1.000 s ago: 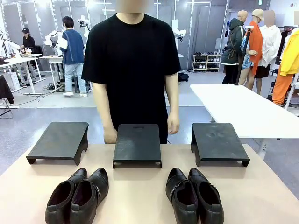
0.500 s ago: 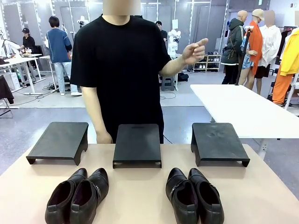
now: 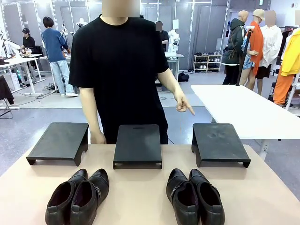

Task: Place the shoes on the stand as instructed by the person.
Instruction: Pick up one pair of Shoes and place it on the Shoes Stand indicated by the person.

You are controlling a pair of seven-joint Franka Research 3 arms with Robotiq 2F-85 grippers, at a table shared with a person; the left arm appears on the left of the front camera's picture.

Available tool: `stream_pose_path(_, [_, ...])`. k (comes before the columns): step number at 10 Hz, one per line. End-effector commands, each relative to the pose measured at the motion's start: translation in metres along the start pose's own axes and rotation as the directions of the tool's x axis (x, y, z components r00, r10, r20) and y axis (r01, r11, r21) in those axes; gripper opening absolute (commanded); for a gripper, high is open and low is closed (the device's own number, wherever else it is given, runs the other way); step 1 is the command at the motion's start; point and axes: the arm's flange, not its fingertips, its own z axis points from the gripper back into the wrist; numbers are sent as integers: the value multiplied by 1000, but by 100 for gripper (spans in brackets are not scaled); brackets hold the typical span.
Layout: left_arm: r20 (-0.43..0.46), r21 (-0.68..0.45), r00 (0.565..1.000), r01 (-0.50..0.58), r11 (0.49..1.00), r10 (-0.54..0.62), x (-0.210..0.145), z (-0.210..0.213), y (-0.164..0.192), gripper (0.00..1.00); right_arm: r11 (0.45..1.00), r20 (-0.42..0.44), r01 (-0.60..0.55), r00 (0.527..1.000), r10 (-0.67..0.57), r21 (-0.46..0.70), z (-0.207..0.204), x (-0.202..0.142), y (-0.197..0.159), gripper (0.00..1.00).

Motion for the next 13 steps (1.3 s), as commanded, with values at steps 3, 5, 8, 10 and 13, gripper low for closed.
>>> stream_pose_path(3, [-6,-16,1000,15,1000,-15,-2,1,1,100,1000,6,-22,1000,22,11,1,0,0,100])
stream_pose_path(5, [-6,-16,1000,15,1000,-15,-2,1,1,100,1000,6,-22,1000,22,11,1,0,0,100])
stream_pose_path(8, [-6,-16,1000,15,1000,-15,-2,1,1,100,994,-220,14,975,-38,-107,-35,23,41,100])
stream_pose_path(10, [-6,-16,1000,15,1000,-15,-2,1,1,100,983,-421,-39,906,-41,-179,-94,52,78,100])
stream_pose_path(13, [-6,-16,1000,15,1000,-15,-2,1,1,100,967,-595,-61,797,-103,-249,-180,63,112,100])
